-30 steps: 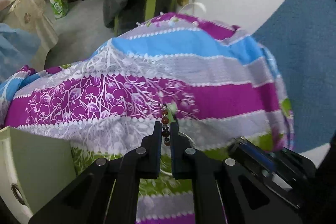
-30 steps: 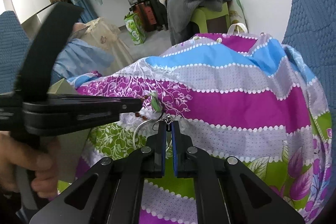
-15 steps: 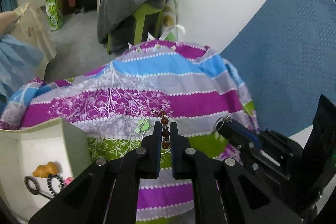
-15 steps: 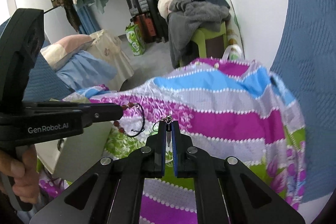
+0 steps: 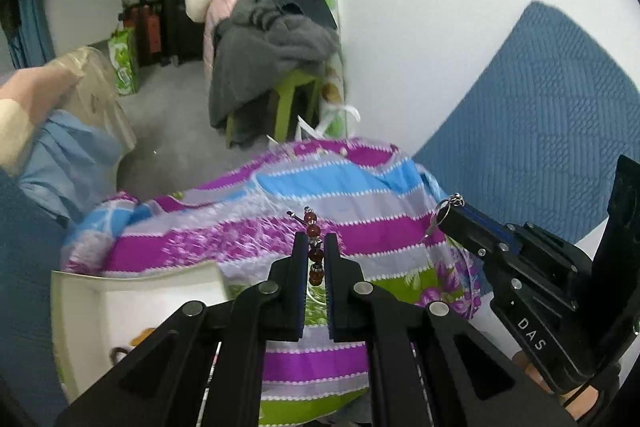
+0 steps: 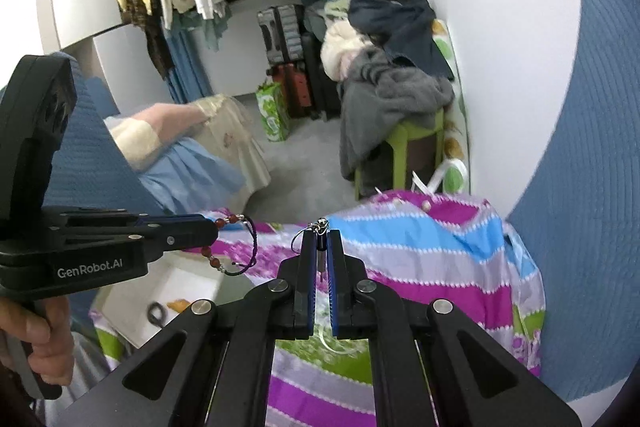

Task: Organize jewelry
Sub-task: 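Carry the brown beads and keyring over the box and open both tools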

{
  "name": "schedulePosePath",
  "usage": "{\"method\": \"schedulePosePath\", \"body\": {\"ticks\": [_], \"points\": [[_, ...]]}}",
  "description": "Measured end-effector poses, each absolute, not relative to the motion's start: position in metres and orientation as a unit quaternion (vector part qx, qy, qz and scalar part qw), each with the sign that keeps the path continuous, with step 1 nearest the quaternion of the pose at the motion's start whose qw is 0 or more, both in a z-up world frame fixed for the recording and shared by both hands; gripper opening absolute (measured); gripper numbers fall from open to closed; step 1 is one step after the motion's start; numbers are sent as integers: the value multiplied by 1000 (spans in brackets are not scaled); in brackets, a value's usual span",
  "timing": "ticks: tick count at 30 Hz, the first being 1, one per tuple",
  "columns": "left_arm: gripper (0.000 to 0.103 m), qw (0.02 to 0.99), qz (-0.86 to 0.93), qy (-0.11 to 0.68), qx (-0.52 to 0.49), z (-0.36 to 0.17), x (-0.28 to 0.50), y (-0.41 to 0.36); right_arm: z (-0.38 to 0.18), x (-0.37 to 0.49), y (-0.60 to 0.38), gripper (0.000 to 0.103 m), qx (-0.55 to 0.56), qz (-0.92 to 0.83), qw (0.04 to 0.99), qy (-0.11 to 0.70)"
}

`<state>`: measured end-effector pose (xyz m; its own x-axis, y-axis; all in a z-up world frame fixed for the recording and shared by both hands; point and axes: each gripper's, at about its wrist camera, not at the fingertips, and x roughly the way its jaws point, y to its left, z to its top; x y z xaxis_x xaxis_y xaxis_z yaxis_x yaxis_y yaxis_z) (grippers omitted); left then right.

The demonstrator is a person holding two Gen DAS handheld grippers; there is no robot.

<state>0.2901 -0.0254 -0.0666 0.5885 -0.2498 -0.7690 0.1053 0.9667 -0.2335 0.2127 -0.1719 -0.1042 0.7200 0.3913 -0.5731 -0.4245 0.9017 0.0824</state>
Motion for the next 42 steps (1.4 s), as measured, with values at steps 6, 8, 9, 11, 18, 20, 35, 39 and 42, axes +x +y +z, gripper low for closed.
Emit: {"method": "schedulePosePath", "body": {"ticks": [6, 8, 9, 11, 18, 20, 35, 39, 42], "points": [[6, 897, -80, 424, -91, -44, 266, 21, -82, 198, -129, 3, -47, 239, 927, 286], [6, 899, -71, 424, -87, -40, 259, 35, -80, 193, -113, 3, -54, 246, 925, 284], [6, 899, -69, 423, -89, -39, 256, 42, -81, 192, -104, 3, -56, 250, 924, 285], [6, 900, -61, 421, -92, -39, 249, 56, -83, 188, -89, 3, -57, 258, 921, 286], [6, 902, -35, 421, -92, -54, 221, 94, -99, 173, -53, 3, -45, 295, 909, 292], [6, 901, -27, 424, -91, -63, 213, 102, -109, 169, -44, 3, -44, 301, 905, 297], [6, 874, -5, 468, -128, -162, 176, 150, -212, 144, 0, 3, -81, 300, 866, 391], [6, 864, -6, 485, -131, -185, 169, 153, -230, 139, 3, 4, -93, 295, 859, 408], [6, 859, -8, 493, -135, -198, 165, 155, -239, 139, 4, 4, -93, 288, 855, 420]]}}
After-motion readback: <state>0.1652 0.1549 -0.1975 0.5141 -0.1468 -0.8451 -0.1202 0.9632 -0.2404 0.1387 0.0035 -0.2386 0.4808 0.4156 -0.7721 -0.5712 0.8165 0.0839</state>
